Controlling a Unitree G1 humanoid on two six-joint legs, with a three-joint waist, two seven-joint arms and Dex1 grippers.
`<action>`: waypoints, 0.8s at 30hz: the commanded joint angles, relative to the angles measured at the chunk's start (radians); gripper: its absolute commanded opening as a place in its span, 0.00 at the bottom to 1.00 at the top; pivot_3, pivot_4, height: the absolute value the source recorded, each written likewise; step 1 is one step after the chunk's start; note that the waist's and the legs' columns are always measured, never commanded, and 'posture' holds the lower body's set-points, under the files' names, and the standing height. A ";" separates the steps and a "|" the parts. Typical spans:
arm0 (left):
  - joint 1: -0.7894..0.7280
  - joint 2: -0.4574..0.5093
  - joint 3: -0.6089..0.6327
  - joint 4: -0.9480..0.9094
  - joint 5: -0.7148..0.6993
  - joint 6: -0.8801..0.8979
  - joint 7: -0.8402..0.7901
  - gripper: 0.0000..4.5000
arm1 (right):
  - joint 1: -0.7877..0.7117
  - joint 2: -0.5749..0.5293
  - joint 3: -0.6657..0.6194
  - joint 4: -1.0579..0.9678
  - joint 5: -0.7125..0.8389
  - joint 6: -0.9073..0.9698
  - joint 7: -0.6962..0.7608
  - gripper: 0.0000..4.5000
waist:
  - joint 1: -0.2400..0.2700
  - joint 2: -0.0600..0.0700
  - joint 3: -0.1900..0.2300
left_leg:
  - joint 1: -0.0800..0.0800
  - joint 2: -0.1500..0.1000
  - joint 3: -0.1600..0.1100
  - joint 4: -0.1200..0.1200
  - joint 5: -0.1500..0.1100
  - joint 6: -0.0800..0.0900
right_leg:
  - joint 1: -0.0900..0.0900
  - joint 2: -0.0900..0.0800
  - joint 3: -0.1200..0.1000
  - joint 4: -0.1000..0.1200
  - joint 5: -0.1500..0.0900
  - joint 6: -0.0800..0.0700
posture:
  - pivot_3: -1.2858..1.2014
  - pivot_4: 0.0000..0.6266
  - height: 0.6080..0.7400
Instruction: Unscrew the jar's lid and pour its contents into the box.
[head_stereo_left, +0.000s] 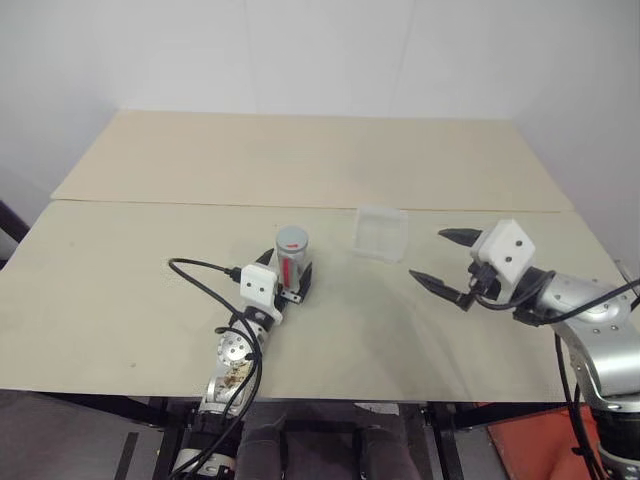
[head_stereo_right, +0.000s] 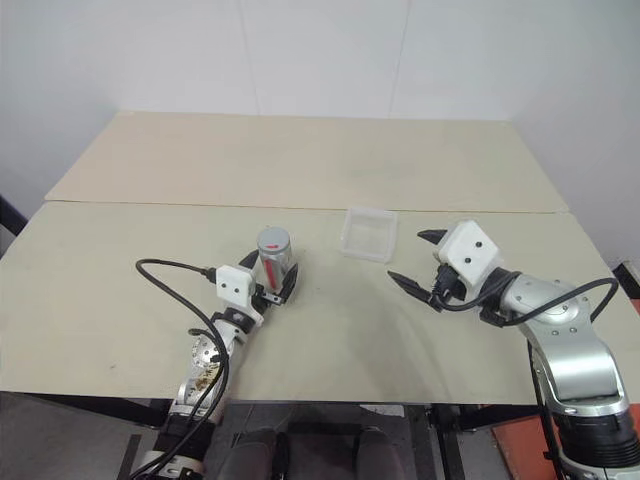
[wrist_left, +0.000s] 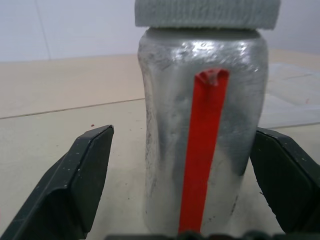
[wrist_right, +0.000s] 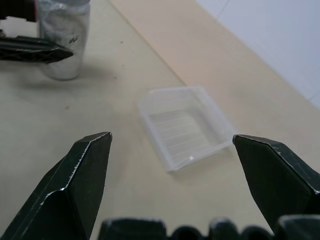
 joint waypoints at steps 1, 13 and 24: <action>-0.029 -0.002 -0.004 0.004 -0.005 -0.041 -0.003 0.99 | 0.012 -0.026 -0.031 -0.056 0.044 0.010 0.034 1.00 | 0.000 0.000 0.000 | 0.000 0.000 0.000 0.000 0.000 0.000 | 0.000 0.000 0.000 0.000 0.000 0.000 | 0.52 0.24 1.00; -0.045 -0.009 -0.009 0.034 0.009 -0.049 0.005 0.55 | 0.020 -0.029 -0.026 -0.060 0.026 0.011 0.025 1.00 | 0.000 0.000 0.000 | 0.000 0.000 0.000 0.000 0.000 0.000 | 0.000 0.000 0.000 0.000 0.000 0.000 | 0.52 0.24 1.00; -0.027 0.021 -0.010 -0.064 -0.078 -0.020 -0.090 0.44 | 0.002 0.001 -0.020 -0.082 0.056 0.034 0.005 1.00 | 0.000 0.000 0.000 | -0.001 0.000 -0.001 0.000 0.000 0.000 | 0.000 0.000 0.000 0.000 0.000 0.000 | 0.52 0.24 1.00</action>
